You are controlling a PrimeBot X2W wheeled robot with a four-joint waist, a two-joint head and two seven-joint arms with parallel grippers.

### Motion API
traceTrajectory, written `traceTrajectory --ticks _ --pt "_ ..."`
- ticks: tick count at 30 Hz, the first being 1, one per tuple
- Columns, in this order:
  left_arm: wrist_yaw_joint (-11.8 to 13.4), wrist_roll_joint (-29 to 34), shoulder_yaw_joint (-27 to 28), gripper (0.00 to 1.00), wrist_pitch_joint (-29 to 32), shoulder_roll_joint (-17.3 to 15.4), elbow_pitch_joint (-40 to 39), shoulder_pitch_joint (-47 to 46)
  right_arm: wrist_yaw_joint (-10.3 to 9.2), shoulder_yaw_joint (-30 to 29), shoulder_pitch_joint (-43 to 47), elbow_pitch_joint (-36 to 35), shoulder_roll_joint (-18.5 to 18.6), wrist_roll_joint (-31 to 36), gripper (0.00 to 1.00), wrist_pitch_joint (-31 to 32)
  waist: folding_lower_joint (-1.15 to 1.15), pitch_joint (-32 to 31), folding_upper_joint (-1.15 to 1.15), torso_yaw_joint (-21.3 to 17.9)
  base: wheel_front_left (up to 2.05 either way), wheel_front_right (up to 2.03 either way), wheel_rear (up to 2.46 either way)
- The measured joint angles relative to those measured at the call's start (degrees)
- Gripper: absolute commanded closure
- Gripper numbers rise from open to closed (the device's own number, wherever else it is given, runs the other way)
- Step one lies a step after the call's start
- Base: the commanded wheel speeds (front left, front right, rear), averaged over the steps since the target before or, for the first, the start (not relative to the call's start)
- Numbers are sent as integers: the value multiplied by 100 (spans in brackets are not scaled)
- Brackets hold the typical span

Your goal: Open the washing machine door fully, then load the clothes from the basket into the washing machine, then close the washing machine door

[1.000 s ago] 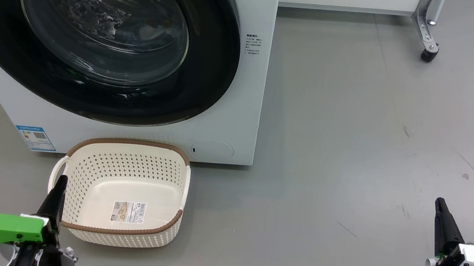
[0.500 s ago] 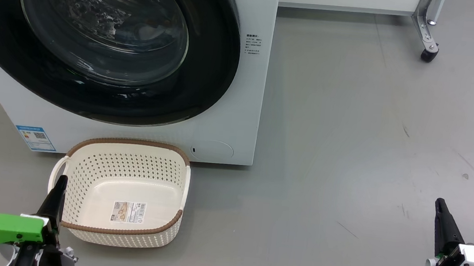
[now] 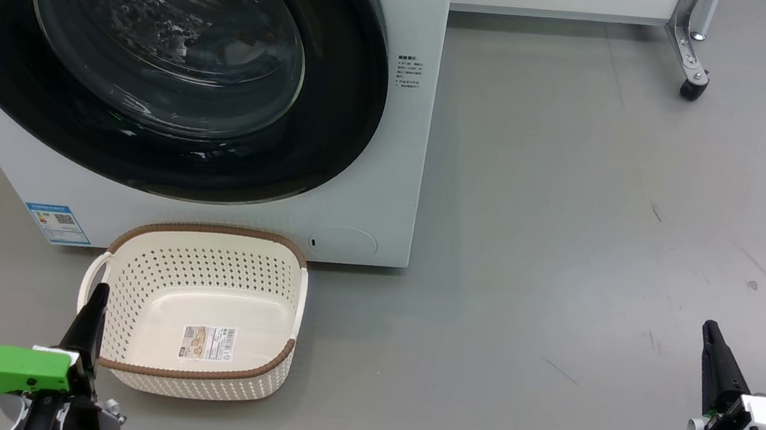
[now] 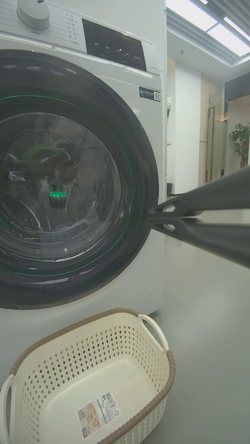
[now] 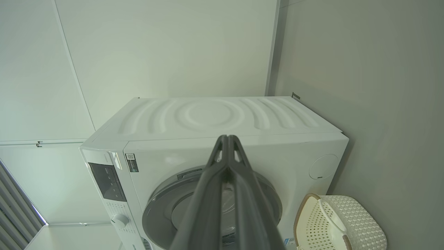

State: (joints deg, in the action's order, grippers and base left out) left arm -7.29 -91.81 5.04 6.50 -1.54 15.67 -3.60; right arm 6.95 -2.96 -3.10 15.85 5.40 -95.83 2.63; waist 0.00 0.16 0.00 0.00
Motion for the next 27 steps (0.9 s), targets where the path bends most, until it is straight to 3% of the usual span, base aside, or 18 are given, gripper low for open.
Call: traceTrajectory --ticks 27 --pt "0 0 -1 100 0 0 0 0 2 -16 -1 16 -3 2 100 4 0 0 0 0 0 0 0"
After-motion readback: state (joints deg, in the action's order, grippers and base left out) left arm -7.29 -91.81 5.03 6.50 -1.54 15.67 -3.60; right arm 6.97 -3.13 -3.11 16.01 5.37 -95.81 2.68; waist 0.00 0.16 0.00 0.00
